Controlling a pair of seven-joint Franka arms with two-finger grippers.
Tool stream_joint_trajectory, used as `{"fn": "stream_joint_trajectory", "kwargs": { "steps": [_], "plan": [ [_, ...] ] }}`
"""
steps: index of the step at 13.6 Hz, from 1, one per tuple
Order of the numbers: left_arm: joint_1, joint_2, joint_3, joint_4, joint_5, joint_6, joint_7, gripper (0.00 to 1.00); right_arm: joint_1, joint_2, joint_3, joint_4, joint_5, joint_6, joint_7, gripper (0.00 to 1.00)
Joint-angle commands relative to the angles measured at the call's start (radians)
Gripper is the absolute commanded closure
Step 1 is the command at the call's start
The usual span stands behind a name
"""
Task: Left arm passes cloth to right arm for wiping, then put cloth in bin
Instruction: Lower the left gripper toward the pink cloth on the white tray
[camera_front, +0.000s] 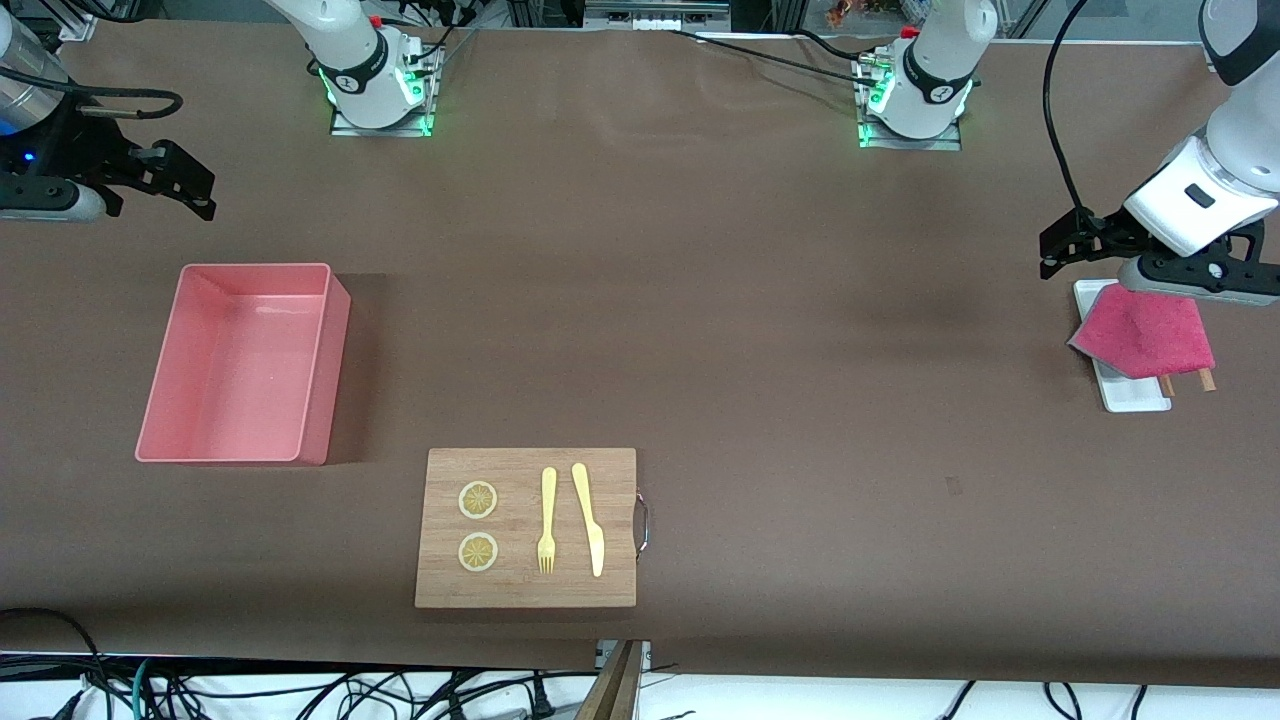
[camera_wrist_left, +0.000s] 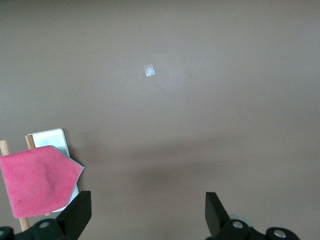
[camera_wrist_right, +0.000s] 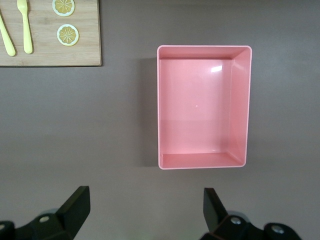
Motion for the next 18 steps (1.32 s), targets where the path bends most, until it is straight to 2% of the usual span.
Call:
{"fn": "stream_joint_trajectory", "kwargs": {
  "steps": [1, 18],
  "plan": [
    [0.006, 0.005, -0.002, 0.009, -0.005, -0.011, 0.019, 0.0, 0.002, 0.007, -0.002, 0.022, -0.011, -0.015, -0.01, 0.0],
    [0.009, 0.011, 0.004, 0.017, -0.005, -0.011, 0.016, 0.0, 0.001, 0.007, -0.004, 0.021, -0.011, -0.017, -0.01, 0.0]
  ]
}}
